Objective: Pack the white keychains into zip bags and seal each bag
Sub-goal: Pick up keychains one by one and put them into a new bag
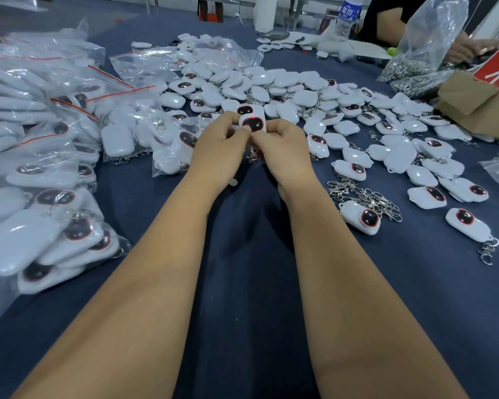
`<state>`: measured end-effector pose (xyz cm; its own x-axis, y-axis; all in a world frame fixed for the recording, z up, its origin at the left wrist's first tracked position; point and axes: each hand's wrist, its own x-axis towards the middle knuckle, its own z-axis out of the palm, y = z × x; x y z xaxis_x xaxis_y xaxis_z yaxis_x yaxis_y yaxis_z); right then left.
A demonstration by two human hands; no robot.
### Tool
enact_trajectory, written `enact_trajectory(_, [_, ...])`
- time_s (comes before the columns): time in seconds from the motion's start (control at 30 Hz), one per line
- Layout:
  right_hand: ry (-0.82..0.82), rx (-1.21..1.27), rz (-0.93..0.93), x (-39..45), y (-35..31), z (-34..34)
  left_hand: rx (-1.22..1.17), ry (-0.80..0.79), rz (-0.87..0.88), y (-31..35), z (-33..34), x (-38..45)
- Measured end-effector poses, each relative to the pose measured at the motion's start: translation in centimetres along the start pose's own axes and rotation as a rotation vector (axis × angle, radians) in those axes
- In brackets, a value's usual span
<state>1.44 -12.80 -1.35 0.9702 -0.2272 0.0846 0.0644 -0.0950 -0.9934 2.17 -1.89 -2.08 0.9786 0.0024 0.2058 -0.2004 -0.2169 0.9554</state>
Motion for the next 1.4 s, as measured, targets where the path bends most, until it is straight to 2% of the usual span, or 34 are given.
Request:
enact_trajectory(0.3, [-0.009, 0.099, -0.029, -0.01, -0.08, -0.07, -0.002, -0.008, 0.003, -0.19, -0.01, 0.09])
enact_trajectory(0.87, [-0.009, 0.009, -0.024, 0.08, 0.10, 0.08, 0.015, -0.005, -0.002, 0.03, -0.04, -0.03])
enact_trajectory(1.23, [-0.046, 0.056, -0.021, -0.09, -0.05, -0.01, 0.172, -0.017, 0.072, 0.04, -0.03, -0.10])
enact_trajectory(1.33, [-0.007, 0.107, -0.005, 0.01, -0.06, 0.03, 0.104, -0.002, 0.047, 0.00, 0.08, -0.09])
enact_trajectory(1.4, [0.069, 0.236, 0.040, 0.31, -0.24, -0.13, -0.004, 0.054, 0.004, 0.07, 0.11, 0.10])
